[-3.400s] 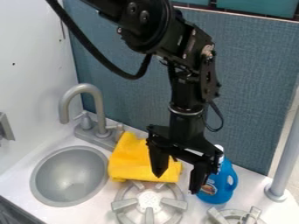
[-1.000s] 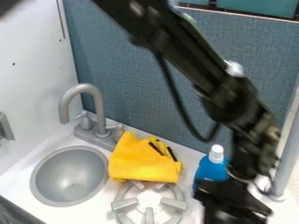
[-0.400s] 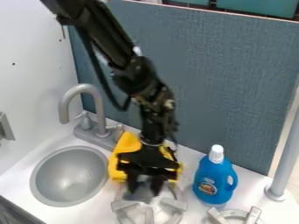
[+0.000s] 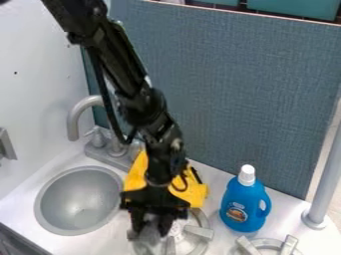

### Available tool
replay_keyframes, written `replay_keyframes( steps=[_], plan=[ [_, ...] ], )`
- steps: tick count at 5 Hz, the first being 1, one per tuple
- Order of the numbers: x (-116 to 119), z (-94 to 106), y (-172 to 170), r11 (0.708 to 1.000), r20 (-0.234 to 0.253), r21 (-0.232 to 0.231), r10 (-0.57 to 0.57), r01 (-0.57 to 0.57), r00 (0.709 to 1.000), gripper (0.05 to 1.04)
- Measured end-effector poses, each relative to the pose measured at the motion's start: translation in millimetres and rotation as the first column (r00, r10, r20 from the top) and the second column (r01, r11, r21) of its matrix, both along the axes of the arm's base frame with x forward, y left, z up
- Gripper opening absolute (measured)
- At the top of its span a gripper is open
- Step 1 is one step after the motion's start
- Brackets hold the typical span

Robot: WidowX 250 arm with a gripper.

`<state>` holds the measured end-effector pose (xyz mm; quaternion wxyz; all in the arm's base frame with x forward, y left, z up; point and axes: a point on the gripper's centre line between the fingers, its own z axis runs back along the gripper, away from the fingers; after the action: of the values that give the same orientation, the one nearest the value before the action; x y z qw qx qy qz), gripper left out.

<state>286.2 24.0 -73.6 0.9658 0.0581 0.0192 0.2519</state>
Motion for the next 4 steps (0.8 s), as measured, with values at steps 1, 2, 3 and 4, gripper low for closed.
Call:
replay_keyframes(
  steps=[1,2,3,4],
  plan=[
    [-1,-7.7,-8,0.998,-0.007,-0.055,0.000,-0.001,1.000,0.673],
    [-1,-3.9,-19,0.992,-0.040,-0.129,0.004,-0.009,0.999,0.975],
    [-5,20.7,-34,0.983,-0.009,-0.182,-0.040,0.038,0.999,1.009],
    [7,66.2,-52,0.976,0.109,-0.193,-0.080,0.100,0.991,1.003]
  ],
)
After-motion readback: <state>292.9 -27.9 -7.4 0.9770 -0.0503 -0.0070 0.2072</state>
